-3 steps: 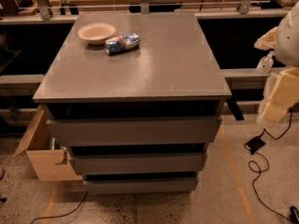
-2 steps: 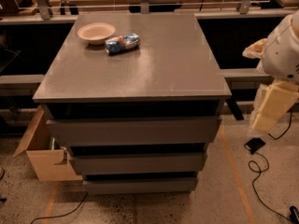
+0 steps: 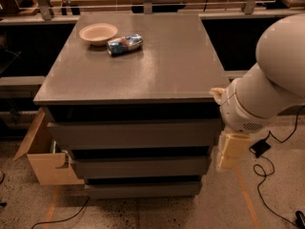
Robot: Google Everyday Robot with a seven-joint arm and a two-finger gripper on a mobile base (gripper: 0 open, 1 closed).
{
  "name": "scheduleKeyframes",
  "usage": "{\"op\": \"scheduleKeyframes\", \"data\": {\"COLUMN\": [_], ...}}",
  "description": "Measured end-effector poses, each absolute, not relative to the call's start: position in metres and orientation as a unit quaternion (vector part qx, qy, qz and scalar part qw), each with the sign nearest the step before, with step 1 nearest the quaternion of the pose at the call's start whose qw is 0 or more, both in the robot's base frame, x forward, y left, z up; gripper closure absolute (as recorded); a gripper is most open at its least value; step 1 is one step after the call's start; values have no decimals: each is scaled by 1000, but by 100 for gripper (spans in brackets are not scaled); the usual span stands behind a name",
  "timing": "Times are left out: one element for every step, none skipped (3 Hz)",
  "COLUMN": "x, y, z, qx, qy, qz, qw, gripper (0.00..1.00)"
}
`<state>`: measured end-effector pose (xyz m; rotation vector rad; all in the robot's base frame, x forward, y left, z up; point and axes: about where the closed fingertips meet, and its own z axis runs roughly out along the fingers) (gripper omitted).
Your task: Open top drawer
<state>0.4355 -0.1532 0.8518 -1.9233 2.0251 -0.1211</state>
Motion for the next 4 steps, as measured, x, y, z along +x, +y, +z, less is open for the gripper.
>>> {"op": "scheduleKeyframes", "data": {"x": [435, 438, 444, 454], "y": [-153, -153, -145, -134], "z": [852, 835, 808, 778], "qx": [-678, -678, -687, -698], "qy": [714, 709, 694, 682], "qz": [-43, -47, -32, -25], "qw": [172, 187, 212, 215], "gripper": [0, 0, 0, 0]}}
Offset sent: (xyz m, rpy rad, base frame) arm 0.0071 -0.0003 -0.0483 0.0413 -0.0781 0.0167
